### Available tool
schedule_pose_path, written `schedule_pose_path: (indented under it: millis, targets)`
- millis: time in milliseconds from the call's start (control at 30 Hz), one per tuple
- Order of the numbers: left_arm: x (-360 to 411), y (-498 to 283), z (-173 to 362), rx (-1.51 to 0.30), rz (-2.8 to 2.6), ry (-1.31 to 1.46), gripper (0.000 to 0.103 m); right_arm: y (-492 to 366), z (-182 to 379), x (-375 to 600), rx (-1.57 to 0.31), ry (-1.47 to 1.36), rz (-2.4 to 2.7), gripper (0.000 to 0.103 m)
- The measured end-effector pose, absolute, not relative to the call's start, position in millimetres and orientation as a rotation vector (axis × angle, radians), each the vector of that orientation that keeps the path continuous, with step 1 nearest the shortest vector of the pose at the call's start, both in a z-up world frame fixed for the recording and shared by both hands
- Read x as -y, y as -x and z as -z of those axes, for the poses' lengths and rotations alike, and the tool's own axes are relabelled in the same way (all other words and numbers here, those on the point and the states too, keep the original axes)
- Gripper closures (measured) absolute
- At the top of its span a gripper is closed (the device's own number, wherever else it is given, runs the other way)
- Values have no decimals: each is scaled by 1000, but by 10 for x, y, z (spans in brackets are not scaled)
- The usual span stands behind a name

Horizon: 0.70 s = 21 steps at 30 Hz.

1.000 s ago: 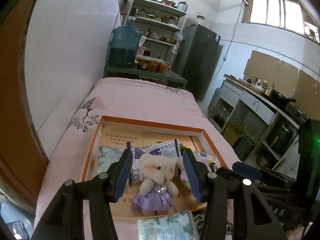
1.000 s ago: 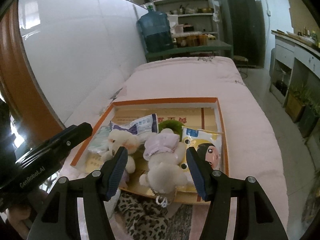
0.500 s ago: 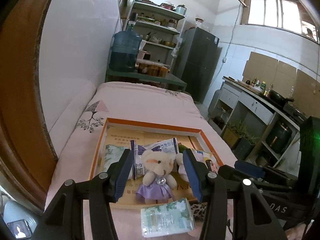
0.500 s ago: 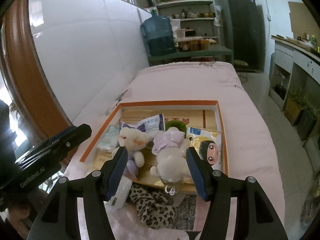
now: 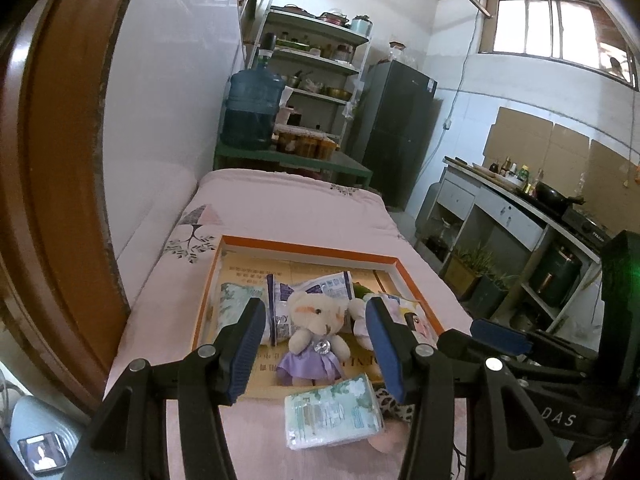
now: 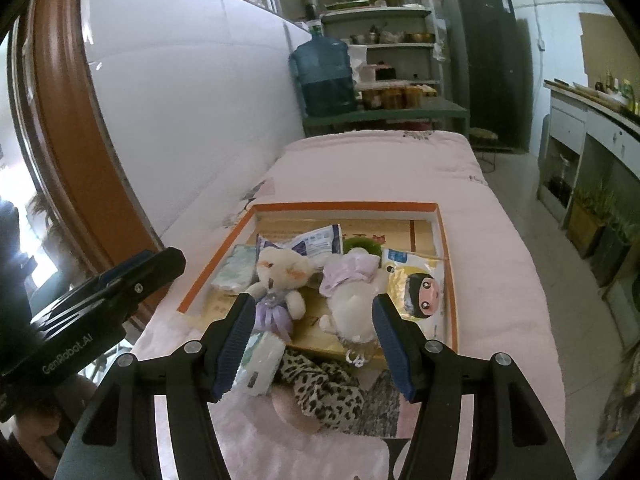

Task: Organize soft objects
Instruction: 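Withdraw both tools from the box toward the remaining items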

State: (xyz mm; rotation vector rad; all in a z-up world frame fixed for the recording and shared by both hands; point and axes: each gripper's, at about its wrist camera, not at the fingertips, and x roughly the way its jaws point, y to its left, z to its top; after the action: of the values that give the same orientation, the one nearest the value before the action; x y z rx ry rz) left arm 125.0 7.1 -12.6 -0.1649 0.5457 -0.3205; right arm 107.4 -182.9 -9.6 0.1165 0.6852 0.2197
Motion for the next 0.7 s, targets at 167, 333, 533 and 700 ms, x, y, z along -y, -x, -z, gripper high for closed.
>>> schedule_pose_path:
  millis: [167,333,533,700]
  targets:
    - [-95,-1132,95,-537,320,162,51,-971,67,1785,-679,-109,-224,40]
    - [-115,-1025,83,-532,319,164,51,-862,30,1746,-671,-100,-228,40]
    - [-133,-971,76,-530,316,161,51,-732,9,1711,-666,-93,-234,40]
    - [-196,-835,87,-532,318,169,51,-644,29,1657,-674,-78,-238,40]
